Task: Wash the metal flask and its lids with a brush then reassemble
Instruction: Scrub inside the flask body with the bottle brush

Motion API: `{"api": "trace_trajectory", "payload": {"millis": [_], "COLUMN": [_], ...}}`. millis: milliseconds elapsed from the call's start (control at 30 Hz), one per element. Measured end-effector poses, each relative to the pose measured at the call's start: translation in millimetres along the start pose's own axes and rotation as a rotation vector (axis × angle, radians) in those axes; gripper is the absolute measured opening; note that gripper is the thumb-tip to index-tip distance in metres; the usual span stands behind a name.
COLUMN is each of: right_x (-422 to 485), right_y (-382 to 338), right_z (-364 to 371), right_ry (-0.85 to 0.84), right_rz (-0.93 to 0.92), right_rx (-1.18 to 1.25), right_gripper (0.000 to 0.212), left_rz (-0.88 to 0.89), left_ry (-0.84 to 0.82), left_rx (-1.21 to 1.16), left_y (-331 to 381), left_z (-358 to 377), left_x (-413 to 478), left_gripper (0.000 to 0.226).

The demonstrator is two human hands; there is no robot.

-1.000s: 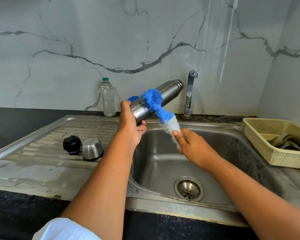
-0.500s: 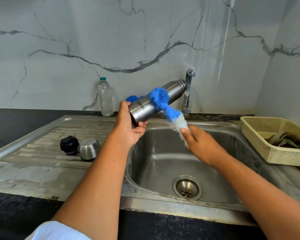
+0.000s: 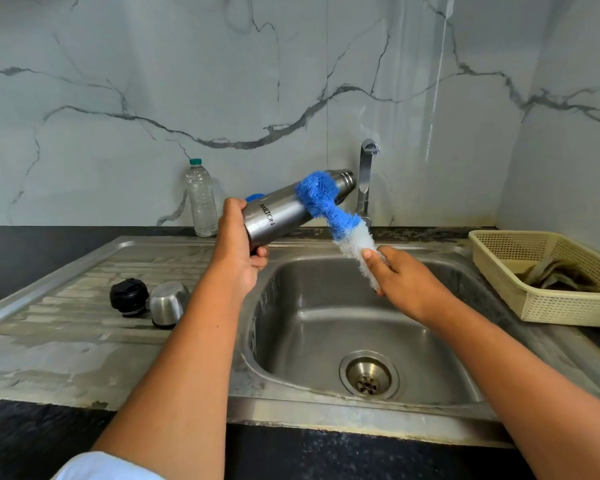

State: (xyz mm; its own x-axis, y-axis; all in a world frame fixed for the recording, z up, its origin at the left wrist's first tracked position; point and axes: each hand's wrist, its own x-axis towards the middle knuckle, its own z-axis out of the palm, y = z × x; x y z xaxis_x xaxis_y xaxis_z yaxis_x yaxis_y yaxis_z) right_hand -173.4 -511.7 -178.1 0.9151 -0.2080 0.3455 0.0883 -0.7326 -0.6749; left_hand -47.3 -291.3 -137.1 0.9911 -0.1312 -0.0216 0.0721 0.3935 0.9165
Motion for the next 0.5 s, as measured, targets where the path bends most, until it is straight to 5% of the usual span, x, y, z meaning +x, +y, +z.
{"api": "trace_trajectory", "payload": {"millis": [500], "right_x": [12], "right_y": [7], "right_z": [-8], "right_ry": [0.104], "right_rz": [0.06], "right_rx": [0.019], "right_gripper": [0.041], "left_rz": [0.031], "left_ry": [-0.038], "left_rx": [0.062], "left_y": [-6], "left_z": [8], "left_x": [-5], "left_gripper": [0.038]}}
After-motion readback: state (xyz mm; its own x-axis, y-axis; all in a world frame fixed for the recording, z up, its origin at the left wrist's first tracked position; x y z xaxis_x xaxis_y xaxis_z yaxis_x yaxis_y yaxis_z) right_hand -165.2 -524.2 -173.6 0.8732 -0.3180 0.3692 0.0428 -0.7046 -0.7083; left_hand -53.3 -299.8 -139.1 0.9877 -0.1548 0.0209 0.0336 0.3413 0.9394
